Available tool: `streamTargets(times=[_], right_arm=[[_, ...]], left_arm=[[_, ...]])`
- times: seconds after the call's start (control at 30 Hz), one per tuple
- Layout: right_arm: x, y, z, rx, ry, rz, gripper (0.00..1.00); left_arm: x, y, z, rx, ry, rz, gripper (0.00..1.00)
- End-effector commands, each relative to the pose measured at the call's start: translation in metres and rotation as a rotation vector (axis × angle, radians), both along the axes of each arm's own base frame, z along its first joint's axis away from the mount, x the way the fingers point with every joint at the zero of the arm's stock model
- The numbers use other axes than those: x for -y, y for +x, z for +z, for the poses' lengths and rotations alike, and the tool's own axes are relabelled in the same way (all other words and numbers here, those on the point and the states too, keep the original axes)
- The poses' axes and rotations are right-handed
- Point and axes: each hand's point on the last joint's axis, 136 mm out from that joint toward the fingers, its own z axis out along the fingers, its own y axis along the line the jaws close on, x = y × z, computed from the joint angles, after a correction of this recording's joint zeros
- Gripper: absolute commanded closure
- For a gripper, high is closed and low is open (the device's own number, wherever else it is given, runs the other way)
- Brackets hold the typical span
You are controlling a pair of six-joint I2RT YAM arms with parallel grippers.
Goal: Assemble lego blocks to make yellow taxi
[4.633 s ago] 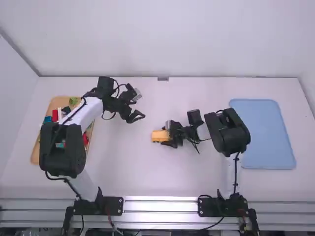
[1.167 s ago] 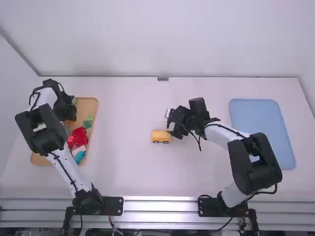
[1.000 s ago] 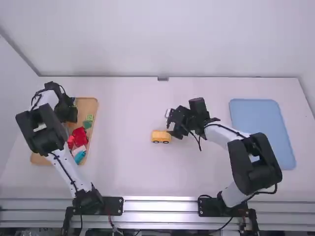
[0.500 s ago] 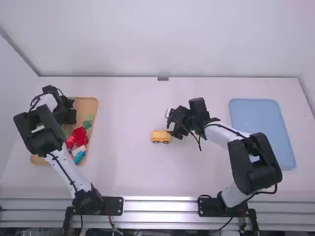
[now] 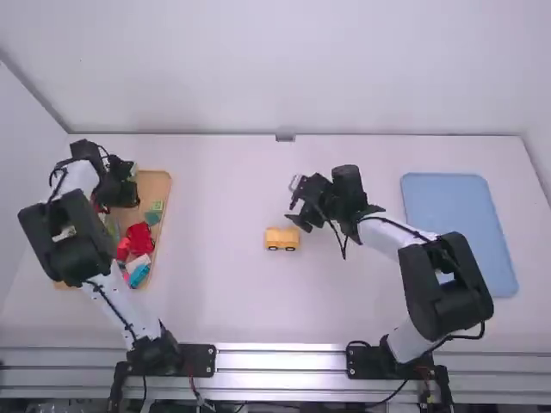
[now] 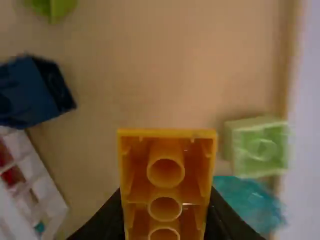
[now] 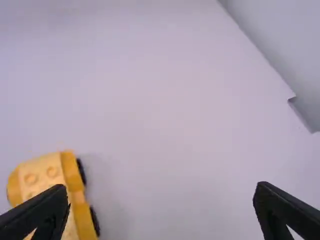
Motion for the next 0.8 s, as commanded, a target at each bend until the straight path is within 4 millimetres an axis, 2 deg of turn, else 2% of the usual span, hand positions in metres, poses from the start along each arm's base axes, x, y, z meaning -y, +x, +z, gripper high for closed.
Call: streamTargets(times=[0.0, 0.07, 0.13, 0.17, 0.2, 0.3, 0.47, 0.5, 0.6, 0.73, 0.77], right_arm=[[-0.011, -0.001, 0.022, -0.028, 0.108, 0.005, 0.01], [-0.014, -0.001, 0.031, -0.017, 0.149, 0.021, 0.02], [-0.019, -0.001, 0.048, -0.005, 0.234, 0.069, 0.01], [-0.023, -0.004, 0.058, -0.001, 0.288, 0.117, 0.02], [-0.024, -0.005, 0.06, 0.0, 0.301, 0.131, 0.01], [-0.03, -0.011, 0.076, -0.032, 0.411, 0.248, 0.01], [-0.038, -0.017, 0.086, -0.12, 0.514, 0.447, 0.01], [-0.039, -0.019, 0.086, -0.128, 0.523, 0.475, 0.01], [-0.043, -0.025, 0.088, -0.178, 0.573, 0.62, 0.01], [-0.054, -0.032, 0.094, -0.229, 0.597, 0.711, 0.0], [-0.056, -0.033, 0.095, -0.231, 0.597, 0.719, 0.01]], left_arm=[[0.036, 0.007, 0.045, 0.128, 0.012, -0.099, 0.98], [0.056, 0.008, 0.053, 0.178, 0.027, -0.152, 0.98], [0.095, 0.007, 0.061, 0.259, -0.001, -0.271, 0.97], [0.123, 0.006, 0.066, 0.316, -0.037, -0.357, 0.98], [0.131, 0.006, 0.067, 0.33, -0.05, -0.378, 0.98], [0.194, 0.002, 0.076, 0.457, -0.16, -0.554, 0.95], [0.27, -0.01, 0.089, 0.594, -0.358, -0.765, 0.96], [0.277, -0.012, 0.091, 0.607, -0.383, -0.786, 0.96], [0.315, -0.026, 0.104, 0.699, -0.523, -0.918, 0.96], [0.347, -0.035, 0.115, 0.771, -0.646, -0.978, 0.96], [0.349, -0.036, 0.115, 0.775, -0.648, -0.982, 0.96]])
